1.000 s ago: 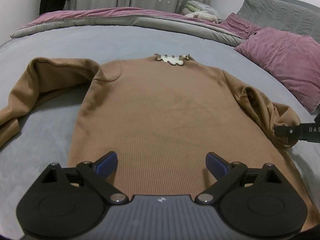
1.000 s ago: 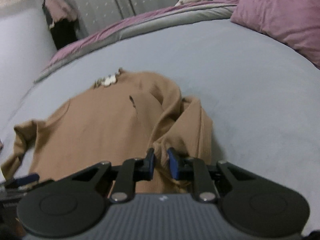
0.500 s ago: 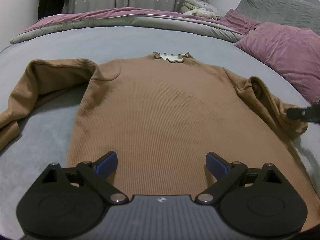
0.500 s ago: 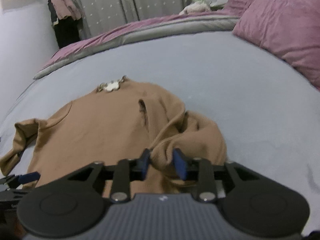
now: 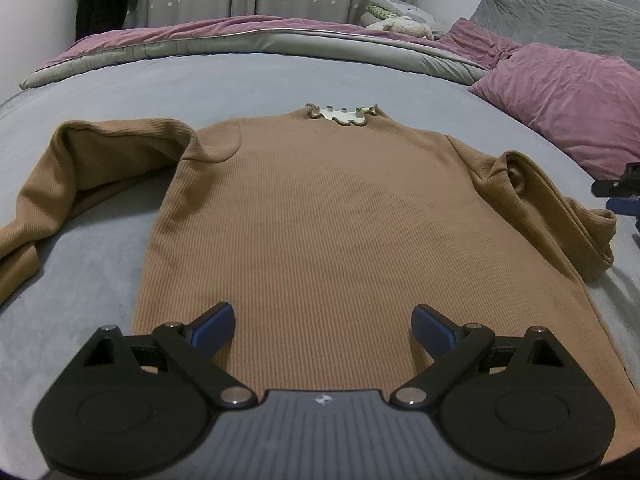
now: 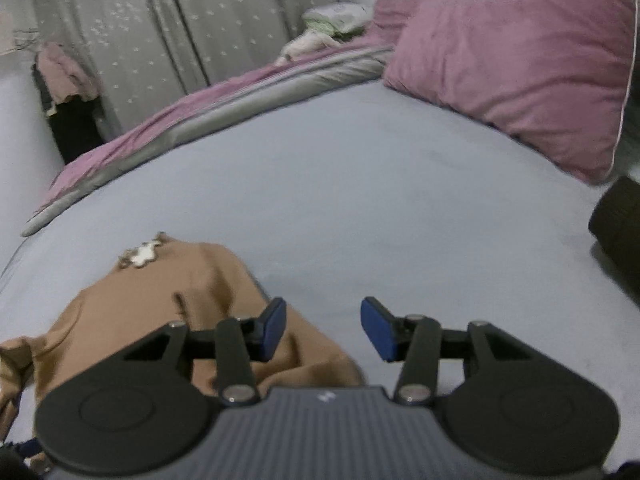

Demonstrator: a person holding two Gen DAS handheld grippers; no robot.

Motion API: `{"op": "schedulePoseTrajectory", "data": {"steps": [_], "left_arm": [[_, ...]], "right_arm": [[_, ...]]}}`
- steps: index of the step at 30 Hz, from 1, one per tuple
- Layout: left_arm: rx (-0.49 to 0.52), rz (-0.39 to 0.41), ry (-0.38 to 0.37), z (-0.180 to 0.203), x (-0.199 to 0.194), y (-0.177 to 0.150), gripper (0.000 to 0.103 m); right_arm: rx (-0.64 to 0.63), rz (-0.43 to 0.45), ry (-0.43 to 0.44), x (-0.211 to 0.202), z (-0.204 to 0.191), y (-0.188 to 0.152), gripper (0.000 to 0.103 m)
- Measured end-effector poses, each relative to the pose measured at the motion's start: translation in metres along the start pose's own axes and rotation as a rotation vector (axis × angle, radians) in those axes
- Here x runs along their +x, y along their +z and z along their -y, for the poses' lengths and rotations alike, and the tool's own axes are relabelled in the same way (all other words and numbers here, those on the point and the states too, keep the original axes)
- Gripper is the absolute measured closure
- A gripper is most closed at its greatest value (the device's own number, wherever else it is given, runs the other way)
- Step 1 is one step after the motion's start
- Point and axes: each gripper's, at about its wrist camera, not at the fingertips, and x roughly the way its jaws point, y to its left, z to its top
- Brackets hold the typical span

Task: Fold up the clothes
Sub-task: 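Grasp the tan sleeve cuff with the right gripper, then pull the sleeve outward away from the sweater body with the right gripper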

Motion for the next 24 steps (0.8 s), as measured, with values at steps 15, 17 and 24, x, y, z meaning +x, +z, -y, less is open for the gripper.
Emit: {"op": "schedulePoseTrajectory", "data": {"steps": [15, 17, 24], "left_arm": [[0.031, 0.000, 0.011, 0.003, 0.004, -0.001, 0.006], [0.032, 0.001, 0.011, 0.003, 0.004, -0.001, 0.006], [0.035, 0.002, 0.012, 0.003, 0.004, -0.002, 0.006]], "right_arm": [[-0.103, -0.129, 0.003, 0.056, -0.020, -0.014, 0.090], [-0.116, -0.107, -0.014, 0.053, -0.022, -0.011, 0.094], [-0.158, -0.012, -0.079, 0.037, -0.027, 0.000, 0.095]]}}
